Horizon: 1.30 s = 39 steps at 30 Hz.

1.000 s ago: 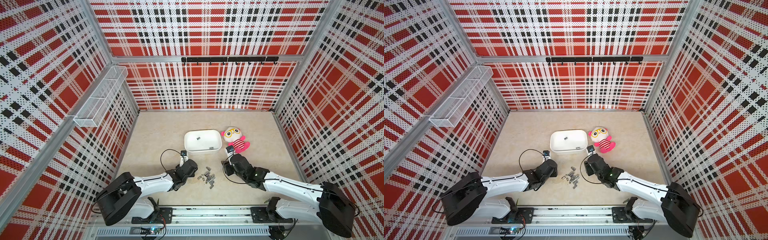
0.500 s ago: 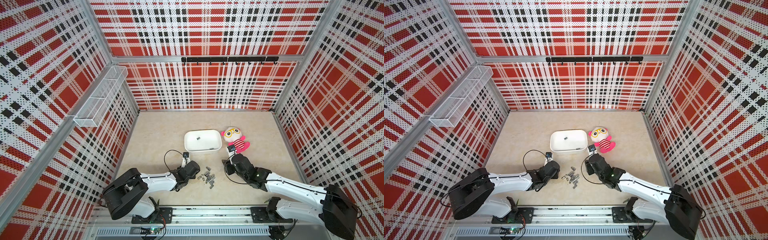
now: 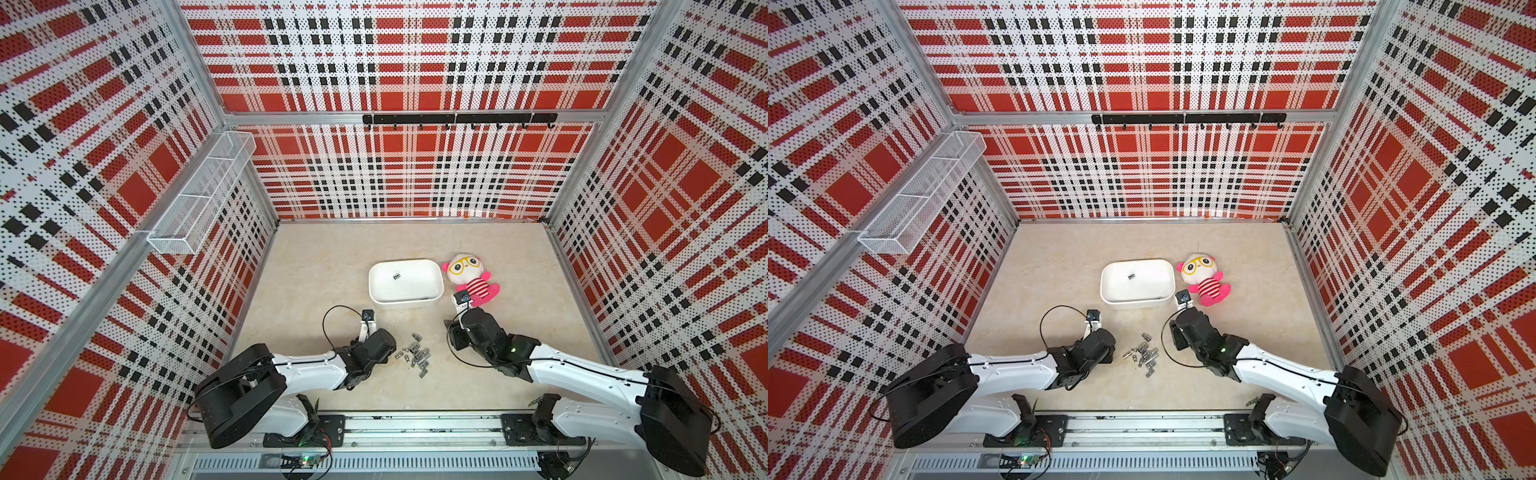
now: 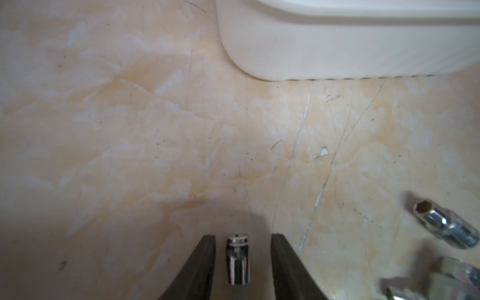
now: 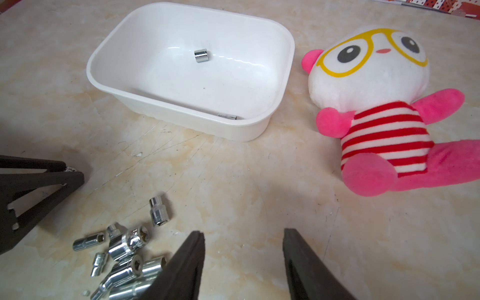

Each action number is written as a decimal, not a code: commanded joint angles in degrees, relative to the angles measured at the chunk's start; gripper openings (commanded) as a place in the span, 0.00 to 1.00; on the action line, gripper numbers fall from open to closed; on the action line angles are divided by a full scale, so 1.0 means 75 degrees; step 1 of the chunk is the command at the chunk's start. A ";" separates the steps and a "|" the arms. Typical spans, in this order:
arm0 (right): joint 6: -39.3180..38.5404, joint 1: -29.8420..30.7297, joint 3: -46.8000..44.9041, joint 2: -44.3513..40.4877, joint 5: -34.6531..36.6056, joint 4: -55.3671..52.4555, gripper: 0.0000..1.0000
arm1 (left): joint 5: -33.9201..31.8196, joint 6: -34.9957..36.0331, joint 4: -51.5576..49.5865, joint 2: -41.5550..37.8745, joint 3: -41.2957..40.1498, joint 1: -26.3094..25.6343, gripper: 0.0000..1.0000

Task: Put the socket on the desktop into the storage box
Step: Pick up the socket head from the center of the board.

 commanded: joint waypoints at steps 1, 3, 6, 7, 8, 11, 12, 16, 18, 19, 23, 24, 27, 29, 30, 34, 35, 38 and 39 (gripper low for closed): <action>-0.0001 0.0042 0.0082 0.0202 0.0104 -0.0102 0.54 | 0.0091 -0.0064 -0.0169 0.0284 0.0027 -0.0047 0.39; -0.0004 0.0043 0.0090 0.0210 0.0088 -0.0087 0.54 | 0.0055 -0.0072 -0.0170 0.0332 0.0046 -0.0047 0.37; -0.0001 0.0042 0.0065 0.0093 0.0072 -0.0105 0.54 | 0.0028 -0.0113 -0.0182 0.0312 0.0034 -0.0047 0.34; -0.0002 0.0040 0.0049 0.0046 0.0082 -0.0092 0.54 | 0.0045 -0.0131 -0.0182 0.0298 0.0018 -0.0047 0.34; -0.0001 0.0042 0.0014 -0.0026 0.0093 -0.0078 0.54 | 0.0041 -0.0147 -0.0181 0.0264 0.0006 -0.0047 0.34; 0.0011 0.0034 -0.0035 -0.0178 0.0138 -0.0075 0.54 | 0.0032 -0.0148 -0.0170 0.0227 -0.0012 -0.0047 0.29; 0.0011 0.0042 -0.0046 -0.0213 0.0129 -0.0075 0.54 | 0.0052 -0.0148 -0.0166 0.0242 -0.0012 -0.0047 0.25; 0.0011 0.0037 -0.0058 -0.0252 0.0161 -0.0074 0.54 | 0.0186 -0.0082 -0.0136 0.0297 0.0011 -0.0041 0.21; 0.0011 0.0042 -0.0047 -0.0228 0.0147 -0.0087 0.54 | 0.0234 -0.0066 -0.0106 0.0266 0.0005 -0.0054 0.18; 0.0011 0.0042 -0.0036 -0.0224 0.0160 -0.0100 0.54 | 0.0271 -0.0046 -0.0073 0.0239 -0.0011 -0.0059 0.17; 0.0014 0.0042 -0.0045 -0.0250 0.0158 -0.0110 0.54 | 0.0416 -0.0008 0.0033 0.0123 -0.0083 -0.0059 0.11; 0.0011 0.0042 -0.0045 -0.0265 0.0162 -0.0110 0.54 | 0.0442 0.0004 0.0040 0.0105 -0.0083 -0.0059 0.09; 0.0023 0.0040 -0.0070 -0.0337 0.0166 -0.0105 0.54 | 0.0545 0.0019 0.0104 0.0015 -0.0117 -0.0059 0.02; 0.0020 0.0042 -0.0082 -0.0370 0.0207 -0.0099 0.54 | 0.0674 0.0050 0.0222 -0.0102 -0.0152 -0.0059 0.00; 0.0032 0.0044 -0.0080 -0.0389 0.0210 -0.0109 0.54 | 0.0743 0.0076 0.0257 -0.0183 -0.0157 -0.0058 0.00; 0.0044 0.0042 -0.0113 -0.0442 0.0276 -0.0099 0.55 | 0.1141 0.0279 0.0517 -0.0695 -0.0243 -0.0082 0.00; 0.0046 0.0042 -0.0126 -0.0459 0.0291 -0.0088 0.55 | 0.1206 0.0368 0.0576 -0.0930 -0.0280 -0.0081 0.00; 0.0043 0.0042 -0.0163 -0.0491 0.0337 -0.0044 0.55 | 0.1093 0.0602 0.0818 -0.1679 -0.0380 -0.0082 0.00; 0.0040 0.0042 -0.0187 -0.0500 0.0349 -0.0001 0.55 | 0.1015 0.0644 0.0946 -0.1927 -0.0399 -0.0075 0.00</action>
